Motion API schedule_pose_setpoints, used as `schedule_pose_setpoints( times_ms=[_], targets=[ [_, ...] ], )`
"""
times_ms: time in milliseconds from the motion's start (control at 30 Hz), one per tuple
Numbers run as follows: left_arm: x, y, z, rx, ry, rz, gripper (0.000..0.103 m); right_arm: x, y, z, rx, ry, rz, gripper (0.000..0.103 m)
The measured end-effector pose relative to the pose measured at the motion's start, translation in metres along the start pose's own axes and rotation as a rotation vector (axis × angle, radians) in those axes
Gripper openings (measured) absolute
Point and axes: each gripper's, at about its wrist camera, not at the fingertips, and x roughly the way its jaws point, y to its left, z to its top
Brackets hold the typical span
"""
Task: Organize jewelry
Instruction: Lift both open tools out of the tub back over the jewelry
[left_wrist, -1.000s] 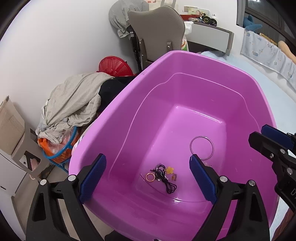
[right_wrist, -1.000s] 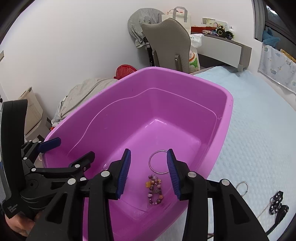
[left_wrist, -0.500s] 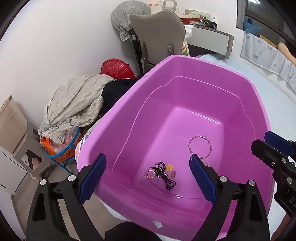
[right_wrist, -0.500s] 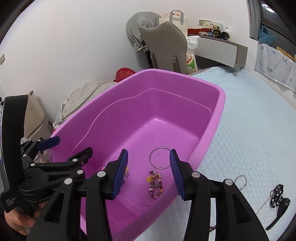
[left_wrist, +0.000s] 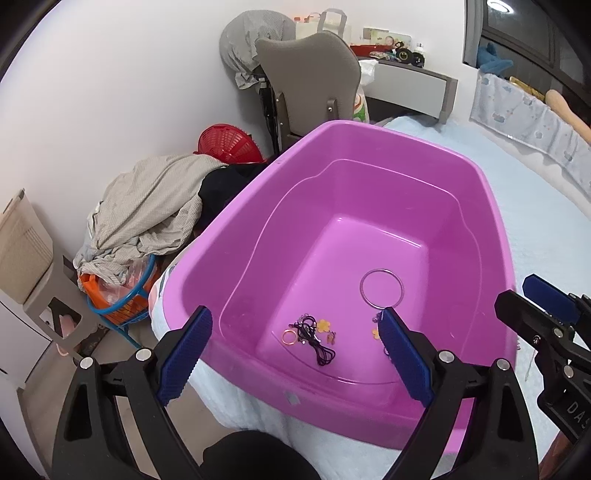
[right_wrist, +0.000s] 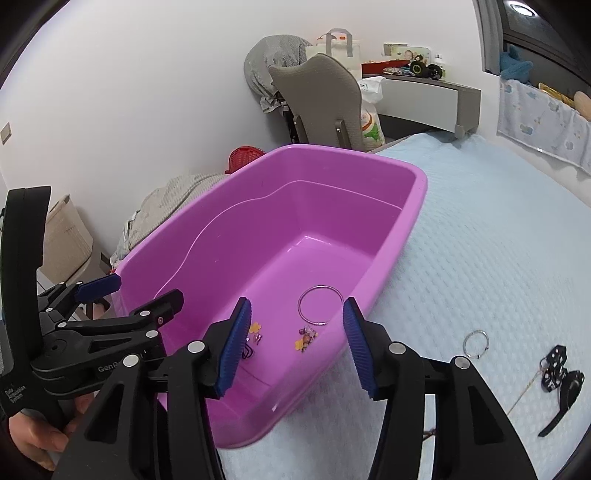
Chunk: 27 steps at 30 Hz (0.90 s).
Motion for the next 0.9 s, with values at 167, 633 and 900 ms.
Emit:
schedule_pose_setpoints(
  times_ms=[167, 633, 900],
  targets=[
    [-0.012, -0.008, -0.006, 0.007, -0.01, -0.019, 0.09, -0.011, -0.007, -0.014, 0.038, -0.009, 0.005, 0.051],
    [-0.042, -0.051, -0.039, 0.061, -0.022, -0.106, 0.09, -0.064, -0.042, -0.075, 0.149, -0.054, -0.042, 0.054],
    [-0.054, -0.09, -0.066, 0.124, -0.019, -0.167, 0.09, -0.099, -0.077, -0.132, 0.238, -0.05, -0.114, 0.058]
  ],
)
